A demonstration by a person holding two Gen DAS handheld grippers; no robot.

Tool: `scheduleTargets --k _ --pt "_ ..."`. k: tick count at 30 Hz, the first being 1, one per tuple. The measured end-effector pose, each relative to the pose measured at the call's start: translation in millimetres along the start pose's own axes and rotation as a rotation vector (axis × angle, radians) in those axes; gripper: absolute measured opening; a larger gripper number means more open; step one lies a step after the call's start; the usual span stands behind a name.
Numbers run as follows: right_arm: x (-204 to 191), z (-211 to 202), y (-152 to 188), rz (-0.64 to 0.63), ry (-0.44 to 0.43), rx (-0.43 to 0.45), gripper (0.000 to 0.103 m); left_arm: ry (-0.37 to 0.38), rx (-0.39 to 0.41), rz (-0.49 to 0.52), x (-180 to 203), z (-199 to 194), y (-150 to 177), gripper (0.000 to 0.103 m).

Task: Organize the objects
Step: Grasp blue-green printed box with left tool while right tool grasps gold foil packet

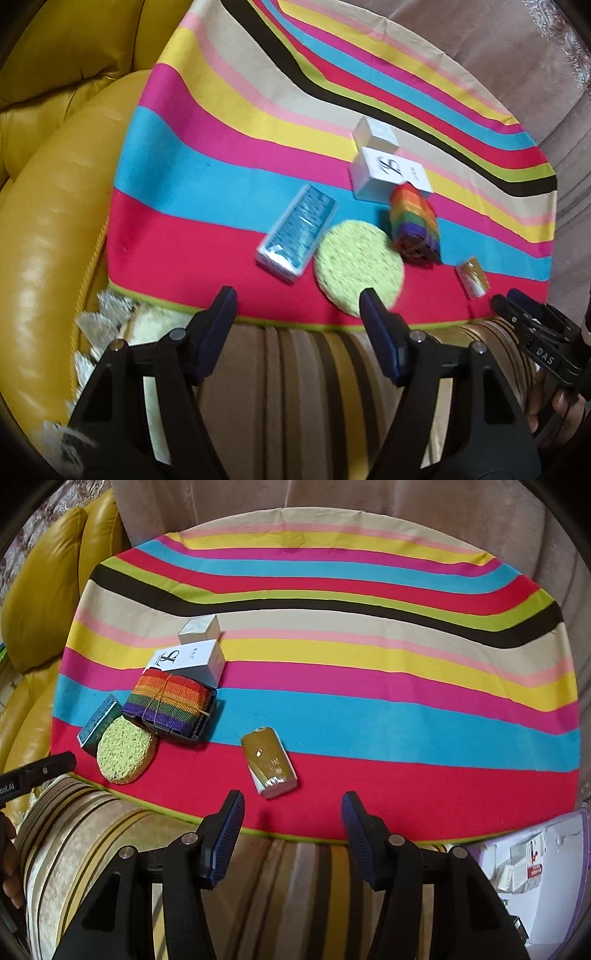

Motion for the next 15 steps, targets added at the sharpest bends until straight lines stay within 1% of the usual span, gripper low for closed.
scheduleTargets --k 9,15 --pt "-10.4 19.1 -7.4 -0.029 -0.014 -0.03 0.056 -0.048 -0.04 0.061 -3.0 27.4 -17.3 0.072" --pt "-12.6 30.8 -11.5 -0.028 -0.023 -0.048 0.055 -0.055 -0.065 0.072 -8.0 38.7 -24.6 0.062"
Point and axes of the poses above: each gripper's, at about its wrist camera, not at the fingertips, and z roughly the way its jaws point, x to its right, y to its underside, the point moved 4 cm from there along z, roughly the way its jaws point, and after that the axes turned 6 degrees about x, right-handed, at the moved point
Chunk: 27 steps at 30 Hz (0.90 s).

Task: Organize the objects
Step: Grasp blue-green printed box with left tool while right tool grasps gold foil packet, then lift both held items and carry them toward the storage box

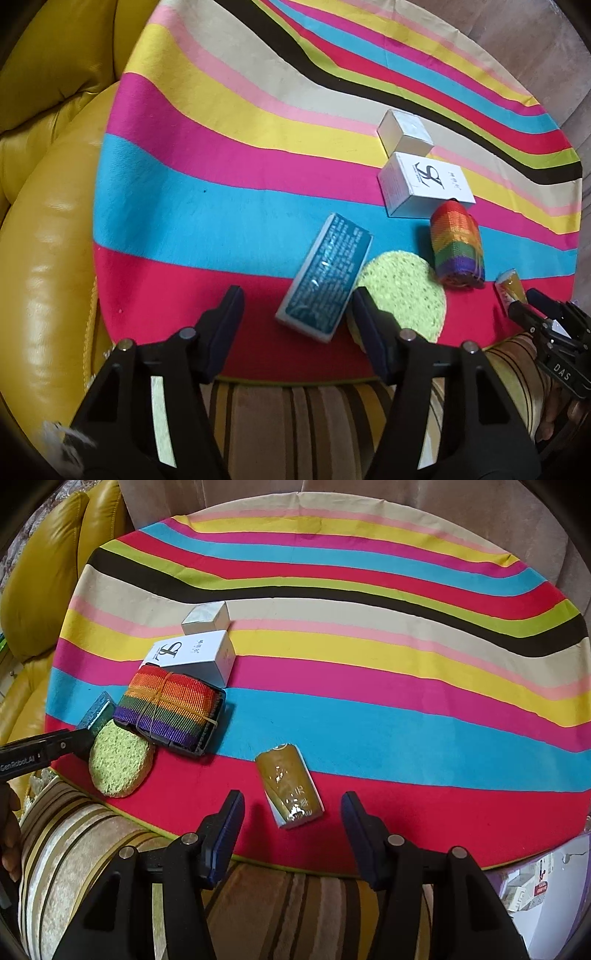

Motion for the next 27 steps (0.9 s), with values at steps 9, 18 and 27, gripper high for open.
scheduleTargets --k 9,18,27 --pt "-2.5 16.0 -0.6 -0.004 -0.009 -0.038 0.038 0.015 -0.003 -0.016 -3.2 9.9 -7.7 0.038" --pt "-4.2 19.6 -1.0 -0.02 -0.016 -0.041 0.03 -0.008 0.053 -0.027 -0.7 -3.5 -10.0 0.038" --pt "-4.2 4.5 -1.6 -0.028 0.02 0.011 0.029 0.021 0.118 -0.04 18.0 -29.7 -2.4 0.038"
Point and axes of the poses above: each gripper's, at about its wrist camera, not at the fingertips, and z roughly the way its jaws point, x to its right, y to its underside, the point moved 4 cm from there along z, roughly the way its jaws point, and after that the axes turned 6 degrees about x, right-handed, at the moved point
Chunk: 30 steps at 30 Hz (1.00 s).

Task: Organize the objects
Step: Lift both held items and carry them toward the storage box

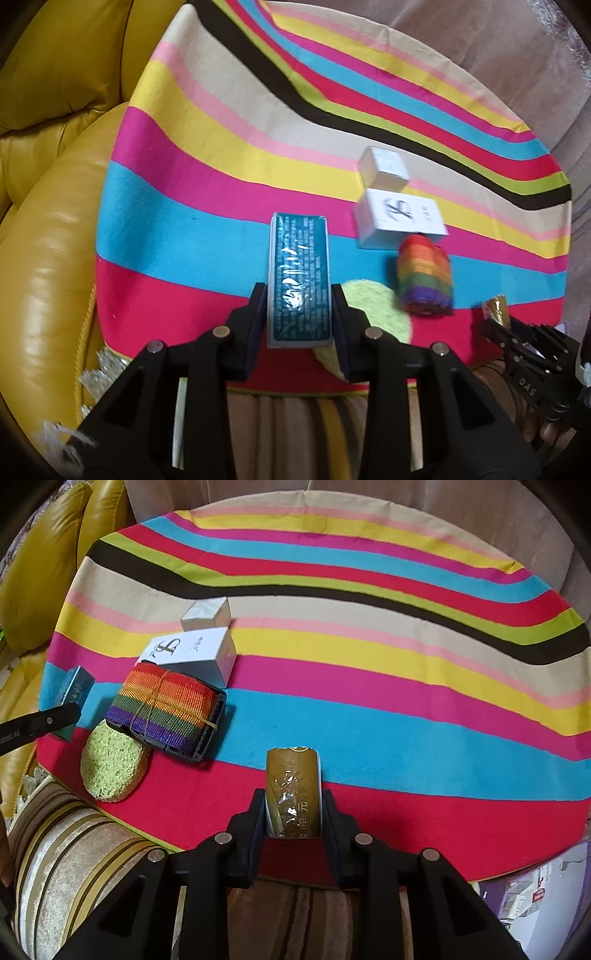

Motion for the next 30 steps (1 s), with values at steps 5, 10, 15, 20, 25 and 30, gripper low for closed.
scheduleTargets --k 5,10,15,20,25,30 --pt "3.2 -13.4 -1.3 0.02 0.0 0.034 0.029 0.031 0.001 0.012 20.3 -6.5 7.4 0.038" --pt "7.5 -23.5 2.4 0.05 -0.006 0.051 0.029 0.067 0.001 0.056 50.3 -15.9 16.7 0.038" --pt "14.2 -36.1 6.6 0.081 -0.012 0.069 0.029 0.095 0.0 0.097 76.6 -23.1 22.6 0.038" --pt "24.3 -50.0 13.8 0.111 -0.007 0.088 0.029 0.135 -0.014 0.133 102.9 -27.4 32.5 0.038" --pt "36.1 -61.7 23.6 0.142 0.0 0.099 0.029 0.181 -0.031 0.159 129.5 -30.4 43.6 0.037" --pt "52.2 -72.6 34.9 0.178 0.01 0.107 0.029 0.225 -0.041 0.184 155.4 -33.3 52.6 0.037"
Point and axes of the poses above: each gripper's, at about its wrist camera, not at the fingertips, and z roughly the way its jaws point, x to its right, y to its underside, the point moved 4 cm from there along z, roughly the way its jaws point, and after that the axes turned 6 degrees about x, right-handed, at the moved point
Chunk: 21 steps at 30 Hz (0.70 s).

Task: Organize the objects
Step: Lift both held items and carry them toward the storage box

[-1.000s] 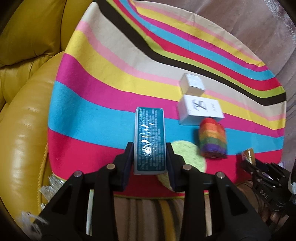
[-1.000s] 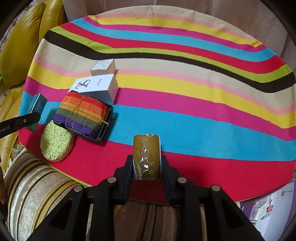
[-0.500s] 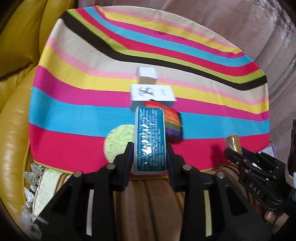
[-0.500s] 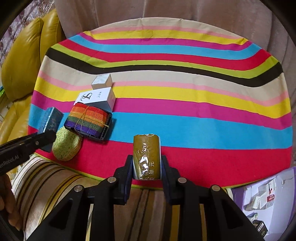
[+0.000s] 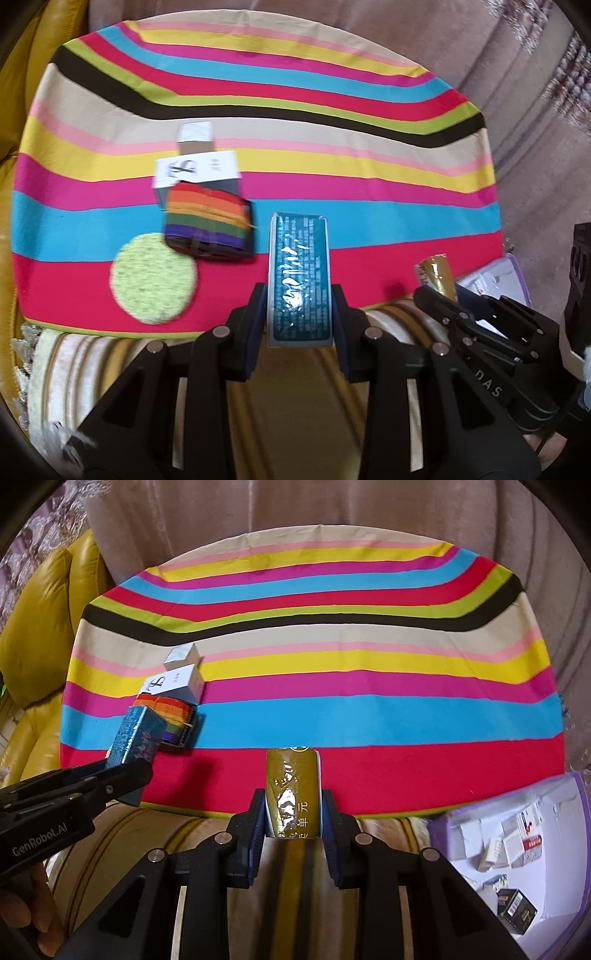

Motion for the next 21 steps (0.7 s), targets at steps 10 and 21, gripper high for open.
scheduleTargets --k 10,21 --pt "42.9 -21.6 12.6 0.077 0.06 0.019 0.029 0.086 -0.009 0.054 49.1 6.3 6.8 0.037" --pt "90.4 -45.8 30.5 0.179 0.12 0.04 0.029 0.174 -0.049 0.106 100.4 15.6 18.5 0.037"
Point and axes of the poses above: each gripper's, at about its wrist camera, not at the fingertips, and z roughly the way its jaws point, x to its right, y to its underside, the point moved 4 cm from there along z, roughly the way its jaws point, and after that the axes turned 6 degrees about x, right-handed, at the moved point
